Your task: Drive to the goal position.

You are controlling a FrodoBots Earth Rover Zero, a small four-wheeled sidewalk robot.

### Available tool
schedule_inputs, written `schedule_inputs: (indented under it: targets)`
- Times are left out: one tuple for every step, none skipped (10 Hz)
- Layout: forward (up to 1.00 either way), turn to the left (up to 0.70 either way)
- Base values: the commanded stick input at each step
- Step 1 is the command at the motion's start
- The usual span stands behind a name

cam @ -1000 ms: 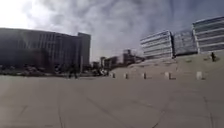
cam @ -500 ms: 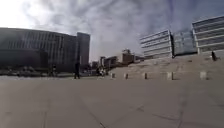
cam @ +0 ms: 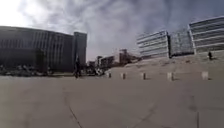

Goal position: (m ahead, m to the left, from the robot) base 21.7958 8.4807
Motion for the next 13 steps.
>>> schedule_inputs:
  targets:
    - [0.7, -0.08]
    - [0.7, -0.05]
    - [0.7, -0.02]
    - [0.7, 0.0]
    - [0.7, 0.0]
    - [0.7, 0.0]
    - [0.7, 0.0]
    - [0.7, 0.0]
    - [0.7, 0.0]
    - [0.7, 0.0]
    - [0.7, 0.0]
    - [0.7, 0.0]
    - [0.7, 0.0]
